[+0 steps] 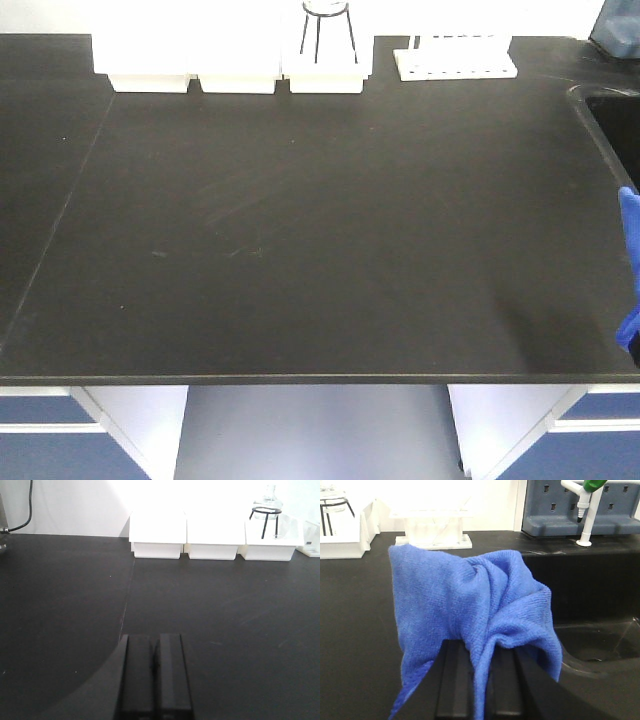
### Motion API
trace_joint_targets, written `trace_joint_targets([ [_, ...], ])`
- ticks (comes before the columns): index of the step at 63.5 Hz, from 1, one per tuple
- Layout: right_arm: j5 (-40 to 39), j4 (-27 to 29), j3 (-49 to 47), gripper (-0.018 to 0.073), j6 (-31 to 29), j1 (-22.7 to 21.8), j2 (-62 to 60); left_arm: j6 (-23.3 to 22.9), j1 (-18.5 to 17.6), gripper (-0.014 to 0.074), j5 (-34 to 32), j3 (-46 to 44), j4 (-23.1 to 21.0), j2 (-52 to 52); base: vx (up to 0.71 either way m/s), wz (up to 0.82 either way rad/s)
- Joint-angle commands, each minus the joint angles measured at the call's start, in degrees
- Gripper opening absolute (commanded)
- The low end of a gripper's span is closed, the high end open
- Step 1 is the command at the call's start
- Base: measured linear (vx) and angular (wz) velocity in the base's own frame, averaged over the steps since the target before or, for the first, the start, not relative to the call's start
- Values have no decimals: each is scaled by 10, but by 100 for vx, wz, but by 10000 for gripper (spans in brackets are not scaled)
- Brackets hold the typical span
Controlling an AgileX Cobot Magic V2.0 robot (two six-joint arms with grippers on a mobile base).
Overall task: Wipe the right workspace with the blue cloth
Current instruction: 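Hold the cloth in the right gripper while the base turns away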
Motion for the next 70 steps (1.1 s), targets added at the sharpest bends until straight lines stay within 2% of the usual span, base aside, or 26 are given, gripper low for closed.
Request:
trace_joint_targets([
  [1, -19, -10, -17, -3, -3, -2, 2, -5, 3, -6, -47, 17, 1, -10, -7, 1],
  [27, -19, -10, -17, -3, -3, -2, 2, -5, 3, -6, -47, 17, 1, -10, -19, -2],
  [70, -19, -10, -17, -3, -2, -2, 2, -5, 3, -6, -47, 17, 1, -10, -34, 2],
])
